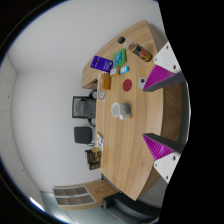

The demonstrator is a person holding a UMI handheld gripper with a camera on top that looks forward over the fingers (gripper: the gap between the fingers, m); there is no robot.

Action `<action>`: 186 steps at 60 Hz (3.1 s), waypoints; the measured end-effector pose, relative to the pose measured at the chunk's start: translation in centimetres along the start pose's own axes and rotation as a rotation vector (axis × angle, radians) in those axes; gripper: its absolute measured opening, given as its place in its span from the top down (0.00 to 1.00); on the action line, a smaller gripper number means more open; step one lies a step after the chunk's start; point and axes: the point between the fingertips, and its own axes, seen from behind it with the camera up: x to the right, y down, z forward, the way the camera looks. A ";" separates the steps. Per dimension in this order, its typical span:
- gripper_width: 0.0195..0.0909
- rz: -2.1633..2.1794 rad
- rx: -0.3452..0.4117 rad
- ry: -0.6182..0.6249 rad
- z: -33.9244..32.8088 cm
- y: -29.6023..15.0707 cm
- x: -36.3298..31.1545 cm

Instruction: Pour water

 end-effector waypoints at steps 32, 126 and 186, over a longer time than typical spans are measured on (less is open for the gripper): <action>0.07 0.038 -0.007 0.124 12.5 9.5 32.3; 0.72 -1.673 0.031 0.877 27.7 -18.8 15.7; 0.72 -0.119 0.232 0.134 30.7 -17.0 16.5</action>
